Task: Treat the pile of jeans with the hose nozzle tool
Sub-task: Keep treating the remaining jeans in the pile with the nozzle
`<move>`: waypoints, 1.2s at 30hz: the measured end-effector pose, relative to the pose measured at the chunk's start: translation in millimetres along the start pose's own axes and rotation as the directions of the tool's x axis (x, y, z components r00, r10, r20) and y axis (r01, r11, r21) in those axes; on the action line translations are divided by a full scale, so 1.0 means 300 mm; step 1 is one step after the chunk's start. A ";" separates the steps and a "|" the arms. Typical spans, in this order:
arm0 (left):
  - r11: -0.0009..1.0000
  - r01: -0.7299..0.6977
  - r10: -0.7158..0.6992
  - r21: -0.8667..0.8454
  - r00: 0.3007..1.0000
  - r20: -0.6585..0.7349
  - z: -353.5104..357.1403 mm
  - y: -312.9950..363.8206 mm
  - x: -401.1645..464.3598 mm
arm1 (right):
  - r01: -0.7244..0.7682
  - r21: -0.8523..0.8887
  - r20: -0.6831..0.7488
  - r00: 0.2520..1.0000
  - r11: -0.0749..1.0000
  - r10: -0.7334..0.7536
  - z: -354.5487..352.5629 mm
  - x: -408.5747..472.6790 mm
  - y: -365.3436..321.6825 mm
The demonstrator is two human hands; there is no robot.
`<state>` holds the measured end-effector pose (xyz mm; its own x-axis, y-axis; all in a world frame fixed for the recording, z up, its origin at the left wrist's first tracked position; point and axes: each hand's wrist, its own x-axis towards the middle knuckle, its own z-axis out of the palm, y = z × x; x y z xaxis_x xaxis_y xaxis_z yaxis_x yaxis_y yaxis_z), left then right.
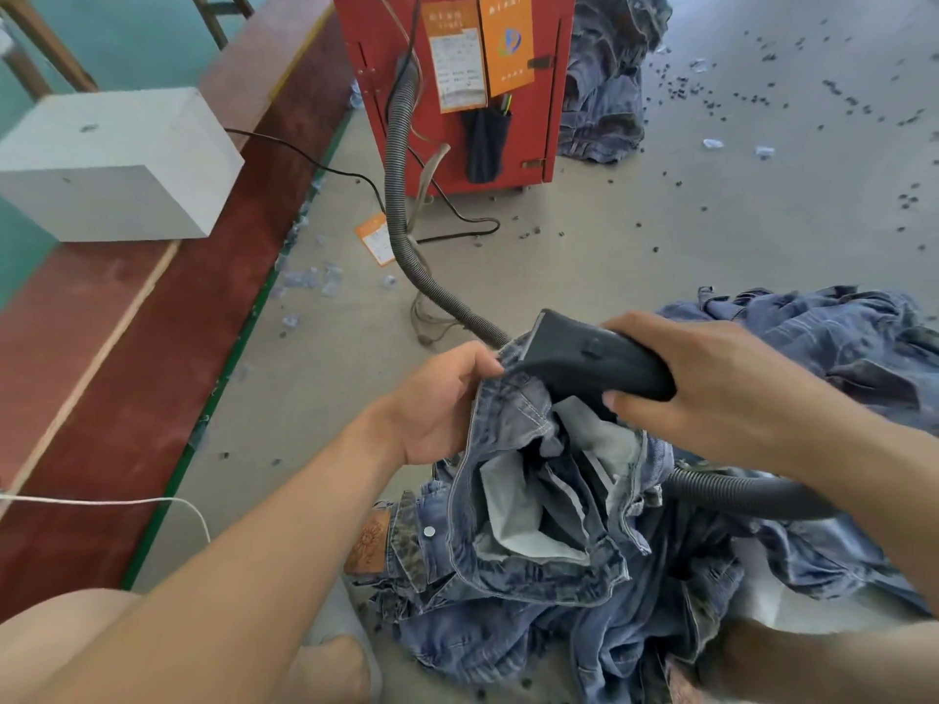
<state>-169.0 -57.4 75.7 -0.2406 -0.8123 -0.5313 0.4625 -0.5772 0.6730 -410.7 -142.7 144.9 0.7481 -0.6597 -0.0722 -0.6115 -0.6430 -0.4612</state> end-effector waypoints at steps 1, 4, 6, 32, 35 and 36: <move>1.000 0.011 -0.012 0.023 1.000 0.021 -0.003 -0.004 0.004 | -0.005 0.007 -0.010 1.000 1.000 0.005 0.006 0.009 0.002; 0.991 0.020 -0.026 0.135 0.999 0.039 -0.013 -0.017 0.014 | 0.001 0.067 -0.039 0.999 0.998 0.001 0.010 0.033 -0.001; 0.976 0.006 -0.016 0.220 0.999 0.041 -0.005 -0.018 0.017 | -0.003 0.117 -0.052 0.999 0.993 0.010 0.001 0.043 -0.007; 0.976 -0.176 0.166 0.129 0.983 0.082 -0.032 -0.026 0.001 | -0.052 0.182 -0.028 0.998 0.982 0.058 0.010 0.046 -0.006; 0.975 -0.196 0.197 0.106 0.980 -0.002 -0.062 -0.020 0.006 | -0.132 0.372 -0.092 0.980 0.919 0.178 -0.044 0.047 0.031; 0.973 -0.209 0.213 0.095 0.976 -0.035 -0.072 -0.017 0.009 | -0.142 0.392 -0.076 0.980 0.909 0.185 -0.064 0.041 0.045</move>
<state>-153.6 -54.9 59.8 -0.1066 -0.9131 -0.3936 0.4190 -0.4002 0.8150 -414.6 -166.9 154.7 0.6002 -0.7949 -0.0891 -0.5609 -0.3389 -0.7553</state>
